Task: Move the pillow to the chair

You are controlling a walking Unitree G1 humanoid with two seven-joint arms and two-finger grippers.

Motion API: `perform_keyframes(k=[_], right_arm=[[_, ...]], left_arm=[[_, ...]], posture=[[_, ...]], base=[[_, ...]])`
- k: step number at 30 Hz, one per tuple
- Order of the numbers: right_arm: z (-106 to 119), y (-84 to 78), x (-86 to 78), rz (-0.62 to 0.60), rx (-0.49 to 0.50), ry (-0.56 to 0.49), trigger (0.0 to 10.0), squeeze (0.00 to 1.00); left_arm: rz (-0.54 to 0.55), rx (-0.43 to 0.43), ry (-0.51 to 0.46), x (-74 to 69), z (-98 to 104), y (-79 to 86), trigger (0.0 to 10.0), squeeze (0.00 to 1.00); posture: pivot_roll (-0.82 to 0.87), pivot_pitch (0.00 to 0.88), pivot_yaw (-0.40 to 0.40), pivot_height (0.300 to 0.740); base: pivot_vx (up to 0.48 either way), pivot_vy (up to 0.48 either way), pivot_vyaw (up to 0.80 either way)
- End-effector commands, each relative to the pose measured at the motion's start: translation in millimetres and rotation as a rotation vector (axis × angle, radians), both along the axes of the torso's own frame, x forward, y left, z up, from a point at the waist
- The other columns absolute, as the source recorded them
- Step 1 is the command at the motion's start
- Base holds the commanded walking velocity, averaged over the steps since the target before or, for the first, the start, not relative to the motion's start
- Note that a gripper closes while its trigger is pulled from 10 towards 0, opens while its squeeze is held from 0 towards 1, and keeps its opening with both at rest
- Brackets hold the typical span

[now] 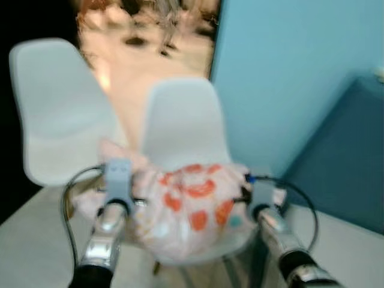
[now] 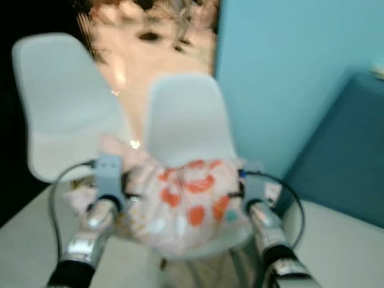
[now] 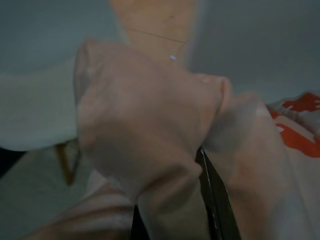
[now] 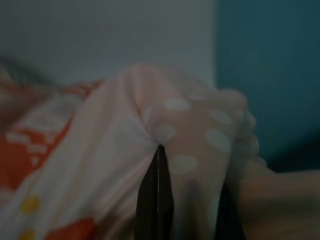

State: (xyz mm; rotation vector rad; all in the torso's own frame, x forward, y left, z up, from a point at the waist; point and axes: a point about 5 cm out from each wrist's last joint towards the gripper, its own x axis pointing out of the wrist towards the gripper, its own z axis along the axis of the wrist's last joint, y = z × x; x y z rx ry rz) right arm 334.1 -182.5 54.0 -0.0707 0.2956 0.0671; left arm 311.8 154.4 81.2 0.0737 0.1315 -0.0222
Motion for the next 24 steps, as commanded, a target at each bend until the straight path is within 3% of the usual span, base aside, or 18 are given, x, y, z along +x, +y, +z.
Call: perform_keyframes(k=[1, 9, 24], right_arm=[[-2.8, 10.7, -2.1, 0.033, 0.013, -0.007, 10.0, 0.0], [-5.5, 9.7, -4.9, 0.019, 0.021, -0.005, 10.0, 0.0], [-6.6, 6.3, -6.2, 0.016, 0.018, 0.003, 10.0, 0.0]], left_arm=[[-0.022, 0.013, -0.046, 2.0, 9.4, -0.5, 10.0, 0.0], [-0.096, 0.04, -0.06, 2.7, 12.8, -8.2, 10.0, 0.0], [-0.066, 0.025, -0.025, 2.4, 8.2, -4.1, 10.0, 0.0]], posture=[[-0.02, 0.069, -0.044, 0.74], [-0.02, 0.063, -0.035, 0.74], [-0.02, 0.072, -0.043, 0.74]], base=[[0.0, 0.0, 0.0], [0.0, 0.0, 0.0], [0.0, 0.0, 0.0]])
